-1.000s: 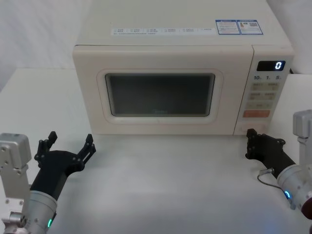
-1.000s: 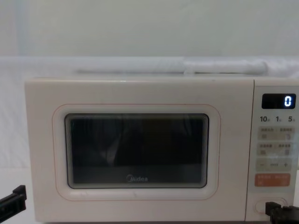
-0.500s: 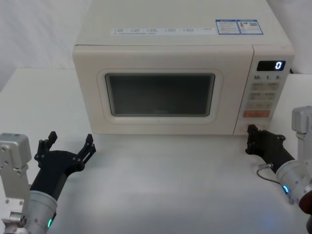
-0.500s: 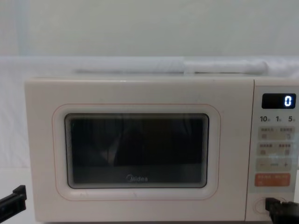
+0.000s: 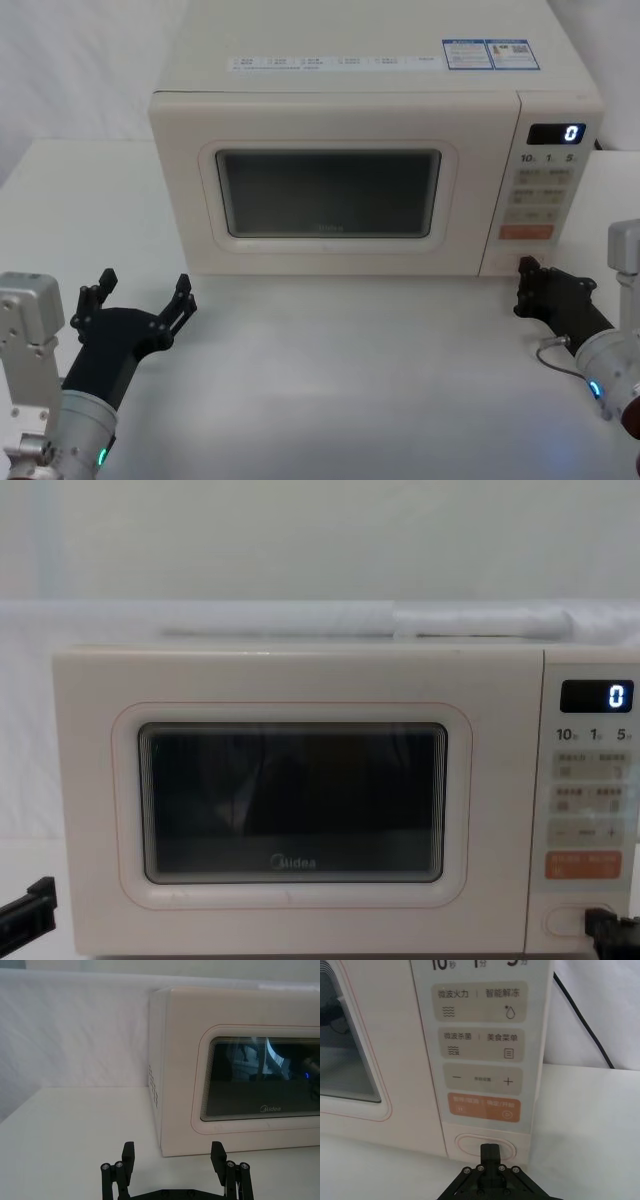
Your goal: Press the button to open the microwave door with one hand; close the microwave door with the other hand.
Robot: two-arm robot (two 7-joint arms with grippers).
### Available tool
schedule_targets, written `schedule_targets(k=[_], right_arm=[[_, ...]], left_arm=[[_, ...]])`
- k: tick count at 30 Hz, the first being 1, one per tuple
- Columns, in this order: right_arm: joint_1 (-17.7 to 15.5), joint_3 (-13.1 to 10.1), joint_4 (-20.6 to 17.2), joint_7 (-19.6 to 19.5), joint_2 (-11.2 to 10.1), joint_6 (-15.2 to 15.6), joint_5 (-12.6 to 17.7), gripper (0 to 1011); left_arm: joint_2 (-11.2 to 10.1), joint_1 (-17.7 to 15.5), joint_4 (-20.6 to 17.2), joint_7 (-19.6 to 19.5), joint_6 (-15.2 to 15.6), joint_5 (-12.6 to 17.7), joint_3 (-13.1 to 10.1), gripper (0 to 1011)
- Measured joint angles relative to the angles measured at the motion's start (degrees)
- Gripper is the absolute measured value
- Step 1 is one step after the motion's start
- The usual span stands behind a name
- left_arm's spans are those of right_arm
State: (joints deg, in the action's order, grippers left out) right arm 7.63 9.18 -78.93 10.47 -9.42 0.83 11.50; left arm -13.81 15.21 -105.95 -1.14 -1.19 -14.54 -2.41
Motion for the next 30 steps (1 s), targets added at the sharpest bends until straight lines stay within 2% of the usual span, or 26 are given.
schedule_targets(k=[30], right_arm=[[2.07, -0.35, 3.28, -0.79, 1.69, -0.92, -1.27, 0]], left_arm=[[0.01, 0.0, 0.0, 0.0, 0.0, 0.0, 0.0, 1001]])
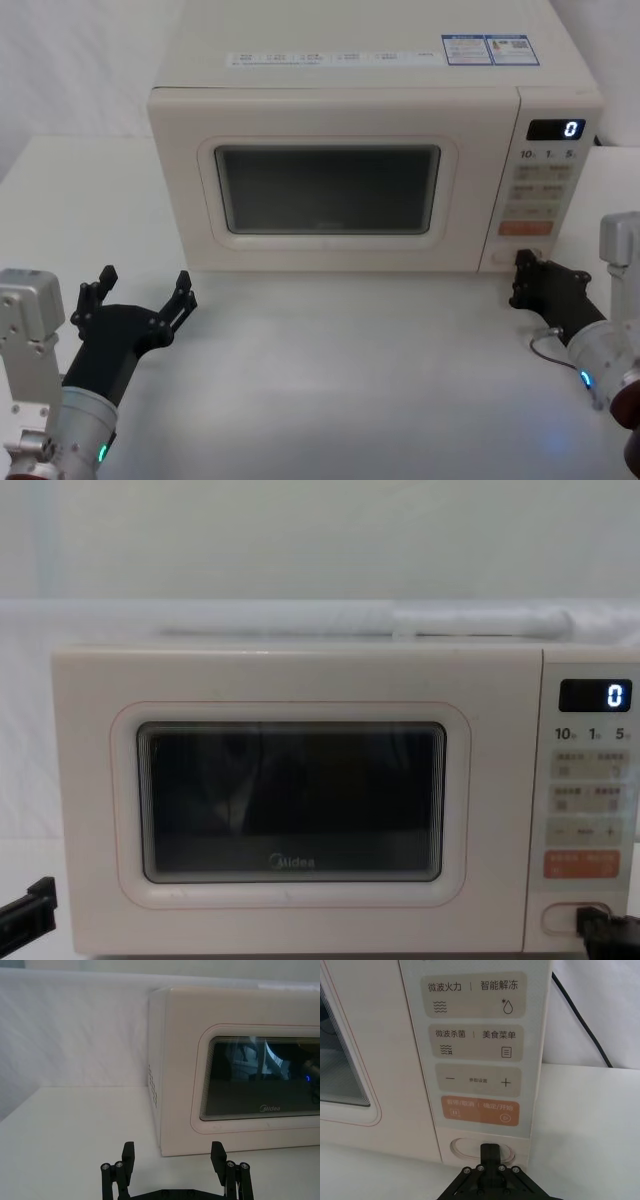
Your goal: Press the button to open the microwave door with one hand; close the microwave door with the other hand.
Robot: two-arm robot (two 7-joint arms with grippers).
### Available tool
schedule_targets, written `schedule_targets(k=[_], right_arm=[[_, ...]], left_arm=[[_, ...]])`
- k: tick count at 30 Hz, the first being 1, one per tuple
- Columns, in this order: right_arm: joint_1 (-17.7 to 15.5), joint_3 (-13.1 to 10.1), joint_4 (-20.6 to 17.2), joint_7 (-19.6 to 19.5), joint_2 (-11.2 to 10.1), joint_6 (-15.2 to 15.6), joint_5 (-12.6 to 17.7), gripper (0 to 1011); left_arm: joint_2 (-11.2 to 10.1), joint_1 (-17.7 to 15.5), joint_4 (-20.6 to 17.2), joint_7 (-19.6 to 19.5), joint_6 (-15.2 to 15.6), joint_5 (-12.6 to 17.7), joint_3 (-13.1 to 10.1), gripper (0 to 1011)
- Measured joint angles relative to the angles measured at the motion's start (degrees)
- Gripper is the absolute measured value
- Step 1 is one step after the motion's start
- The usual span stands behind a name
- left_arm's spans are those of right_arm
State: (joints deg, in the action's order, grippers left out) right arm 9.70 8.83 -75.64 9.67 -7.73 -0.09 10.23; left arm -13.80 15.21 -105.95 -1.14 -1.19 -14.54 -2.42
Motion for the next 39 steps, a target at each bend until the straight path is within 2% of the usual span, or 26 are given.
schedule_targets(k=[15, 23, 28, 39], right_arm=[[2.68, -0.11, 4.15, -1.42, 2.2, -1.33, -1.17, 0], [3.16, -0.29, 4.86, -1.84, 2.84, -1.46, -1.62, 0], [2.4, -0.61, 3.65, -2.05, 2.81, -1.03, -1.87, 0], [-1.2, -1.1, -2.19, -1.79, 1.62, 0.78, -2.29, 0]], left_arm=[[0.0, 0.0, 0.0, 0.02, 0.0, 0.0, 0.02, 1001], [0.0, 0.0, 0.0, 0.0, 0.0, 0.0, 0.0, 1001], [0.0, 0.0, 0.0, 0.0, 0.0, 0.0, 0.0, 1001], [0.0, 0.0, 0.0, 0.0, 0.0, 0.0, 0.0, 1001]])
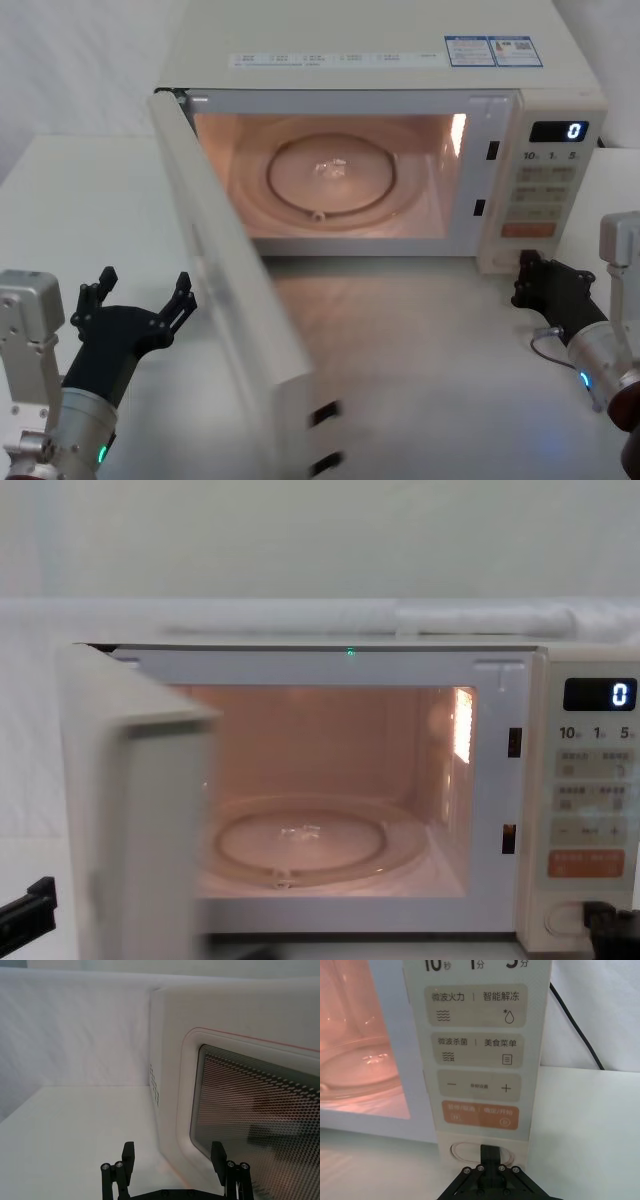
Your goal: Press the button to open the microwave door with one hand; close the microwave door with the other hand.
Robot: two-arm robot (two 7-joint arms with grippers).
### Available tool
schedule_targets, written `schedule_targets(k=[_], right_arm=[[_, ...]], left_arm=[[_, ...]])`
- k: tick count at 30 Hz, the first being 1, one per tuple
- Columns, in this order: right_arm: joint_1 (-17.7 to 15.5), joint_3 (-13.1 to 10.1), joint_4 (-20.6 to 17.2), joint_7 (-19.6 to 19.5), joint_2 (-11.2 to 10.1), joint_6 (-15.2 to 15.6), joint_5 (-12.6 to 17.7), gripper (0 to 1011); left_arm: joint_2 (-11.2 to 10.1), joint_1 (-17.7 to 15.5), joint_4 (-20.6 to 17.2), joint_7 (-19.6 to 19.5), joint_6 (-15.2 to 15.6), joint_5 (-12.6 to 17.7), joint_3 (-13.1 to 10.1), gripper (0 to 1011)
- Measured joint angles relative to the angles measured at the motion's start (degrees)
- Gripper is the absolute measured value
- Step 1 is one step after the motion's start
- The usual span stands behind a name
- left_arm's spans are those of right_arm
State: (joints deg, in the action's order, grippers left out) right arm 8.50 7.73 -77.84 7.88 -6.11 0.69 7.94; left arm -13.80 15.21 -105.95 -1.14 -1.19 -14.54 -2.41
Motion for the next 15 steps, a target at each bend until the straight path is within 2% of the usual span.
schedule_targets(k=[6, 15], right_arm=[[-2.9, -0.18, -3.78, 0.35, -0.71, 1.64, -0.01, 0], [-5.76, -0.06, -6.8, 0.93, -1.43, 2.91, 0.28, 0]], left_arm=[[0.0, 0.0, 0.0, 0.0, 0.0, 0.0, 0.0, 1001], [-0.01, 0.0, 0.0, 0.01, 0.0, 0.0, 0.0, 1001]])
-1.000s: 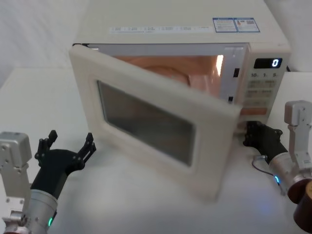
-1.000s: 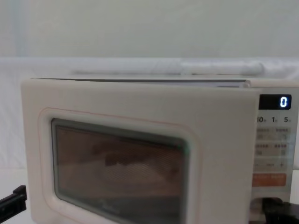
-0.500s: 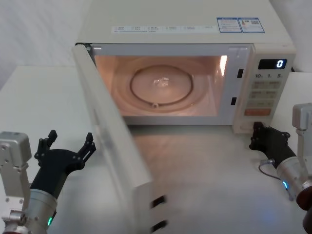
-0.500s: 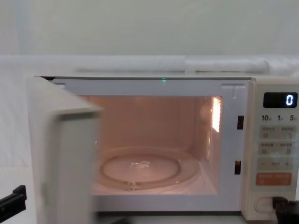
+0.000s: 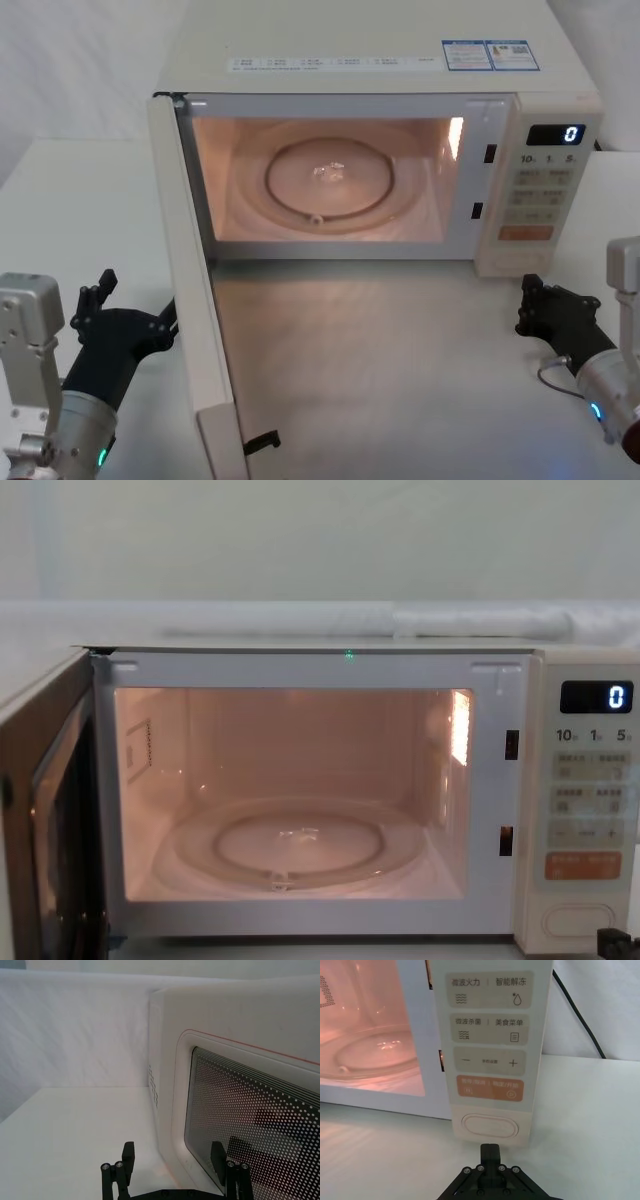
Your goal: Press the button to open the microwave door with one hand; close the microwave door with the other hand.
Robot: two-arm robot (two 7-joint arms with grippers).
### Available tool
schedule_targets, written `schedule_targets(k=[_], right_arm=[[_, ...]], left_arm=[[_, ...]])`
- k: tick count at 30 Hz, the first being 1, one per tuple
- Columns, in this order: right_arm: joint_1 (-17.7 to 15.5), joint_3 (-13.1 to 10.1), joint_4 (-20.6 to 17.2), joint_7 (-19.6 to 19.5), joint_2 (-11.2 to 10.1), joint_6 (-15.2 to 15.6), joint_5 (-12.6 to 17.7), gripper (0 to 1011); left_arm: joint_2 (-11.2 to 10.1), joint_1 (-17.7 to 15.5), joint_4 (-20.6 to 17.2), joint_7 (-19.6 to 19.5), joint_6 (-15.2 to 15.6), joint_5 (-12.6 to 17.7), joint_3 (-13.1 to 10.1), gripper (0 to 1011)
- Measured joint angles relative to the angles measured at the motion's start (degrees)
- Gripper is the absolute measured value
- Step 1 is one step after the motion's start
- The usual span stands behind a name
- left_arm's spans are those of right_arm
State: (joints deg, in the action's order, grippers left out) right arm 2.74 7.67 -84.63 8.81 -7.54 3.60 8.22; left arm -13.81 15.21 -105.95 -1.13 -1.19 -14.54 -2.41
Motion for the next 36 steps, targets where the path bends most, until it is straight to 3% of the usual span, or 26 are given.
schedule_targets(k=[10, 20, 27, 36], right_arm=[[-3.0, -0.7, -5.14, 0.54, -1.46, 0.57, 0.7, 0], [-4.86, -4.09, -10.87, 1.01, -4.24, 0.91, 2.37, 0], [-4.25, -6.2, -11.87, 2.85, -6.34, 1.3, 4.43, 0], [-1.41, -7.53, -9.32, 6.88, -9.98, 1.14, 8.56, 0]], left_arm=[[0.0, 0.0, 0.0, 0.0, 0.0, 0.0, -0.01, 1001], [0.0, 0.0, 0.0, -0.01, 0.0, 0.0, 0.0, 1001], [0.0, 0.0, 0.0, 0.0, 0.0, 0.0, -0.01, 1001], [0.0, 0.0, 0.0, -0.01, 0.0, 0.0, -0.01, 1001]])
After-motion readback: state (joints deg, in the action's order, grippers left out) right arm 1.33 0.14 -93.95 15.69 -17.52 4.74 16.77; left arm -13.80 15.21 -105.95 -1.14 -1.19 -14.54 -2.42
